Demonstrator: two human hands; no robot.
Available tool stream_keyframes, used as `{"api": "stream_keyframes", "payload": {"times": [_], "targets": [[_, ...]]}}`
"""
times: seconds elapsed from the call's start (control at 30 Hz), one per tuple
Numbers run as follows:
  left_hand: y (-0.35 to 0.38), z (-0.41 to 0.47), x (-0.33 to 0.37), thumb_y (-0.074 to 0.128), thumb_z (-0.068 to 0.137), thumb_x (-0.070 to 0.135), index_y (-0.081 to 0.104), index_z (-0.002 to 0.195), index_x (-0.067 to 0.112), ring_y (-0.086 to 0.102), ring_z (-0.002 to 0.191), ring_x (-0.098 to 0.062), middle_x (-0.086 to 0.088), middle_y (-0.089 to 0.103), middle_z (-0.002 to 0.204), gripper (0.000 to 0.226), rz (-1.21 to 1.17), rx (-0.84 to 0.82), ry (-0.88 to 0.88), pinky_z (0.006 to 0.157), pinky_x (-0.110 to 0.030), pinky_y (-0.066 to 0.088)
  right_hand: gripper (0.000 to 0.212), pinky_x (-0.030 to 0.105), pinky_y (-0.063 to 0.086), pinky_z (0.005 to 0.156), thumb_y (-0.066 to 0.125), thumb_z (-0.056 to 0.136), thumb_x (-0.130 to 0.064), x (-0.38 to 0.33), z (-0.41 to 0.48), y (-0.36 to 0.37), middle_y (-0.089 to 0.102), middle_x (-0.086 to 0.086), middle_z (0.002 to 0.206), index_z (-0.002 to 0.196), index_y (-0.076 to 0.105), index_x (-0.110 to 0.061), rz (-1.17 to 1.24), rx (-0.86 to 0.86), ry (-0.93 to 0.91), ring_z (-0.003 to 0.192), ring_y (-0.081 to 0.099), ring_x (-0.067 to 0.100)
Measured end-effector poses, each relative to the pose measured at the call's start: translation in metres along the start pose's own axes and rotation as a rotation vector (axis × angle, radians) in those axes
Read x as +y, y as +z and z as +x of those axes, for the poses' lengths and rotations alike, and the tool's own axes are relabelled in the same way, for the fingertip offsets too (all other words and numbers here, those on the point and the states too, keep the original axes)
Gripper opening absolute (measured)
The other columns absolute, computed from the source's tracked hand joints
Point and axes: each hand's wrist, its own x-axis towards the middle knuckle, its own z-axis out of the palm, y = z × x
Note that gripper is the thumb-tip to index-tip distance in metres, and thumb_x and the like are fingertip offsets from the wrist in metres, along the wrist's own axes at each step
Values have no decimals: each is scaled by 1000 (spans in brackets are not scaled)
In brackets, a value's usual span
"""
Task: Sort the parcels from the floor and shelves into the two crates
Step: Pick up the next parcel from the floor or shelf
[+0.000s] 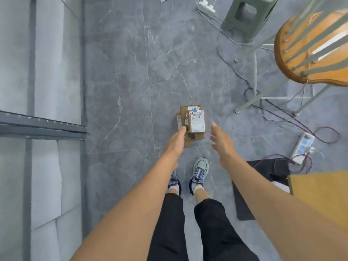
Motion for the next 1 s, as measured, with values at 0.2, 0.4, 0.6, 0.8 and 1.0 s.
{"api": "stream_keyframes", "payload": {"times": [0.2,0.4,0.6,0.8,1.0], "targets": [[18,104,-6,38,107,50,59,129,30,59,94,-2,6,65,120,36,-2,38,-71,81,-29,43,55,40,33,118,36,113,-46,15,97,6,49,5,157,157,44,-14,-46,17,69,145,44,22],[36,200,-18,31,110,46,47,149,23,51,80,8,13,55,110,48,-35,-1,-124,79,-24,47,59,42,29,119,32,112,-53,39,194,17,47,-1,155,158,42,-18,-29,59,154,144,41,18],[45,268,-33,31,103,61,60,135,31,57,118,-14,9,63,133,52,-8,-3,-156,102,-34,39,68,43,28,123,31,109,-62,56,269,27,43,1,164,160,40,-19,-1,76,234,148,42,22],[46,302,-36,30,104,61,60,140,32,67,112,-18,-1,69,132,54,-53,-8,-181,82,-31,54,46,33,35,101,27,112,-55,66,302,35,62,-13,108,119,62,-26,-20,86,233,106,56,9],[48,308,-29,29,106,60,60,139,32,68,110,-13,2,68,133,54,-146,-61,-133,91,-34,54,56,36,51,99,28,110,-60,66,303,40,75,-4,120,120,74,-29,-27,52,201,110,68,13]]}}
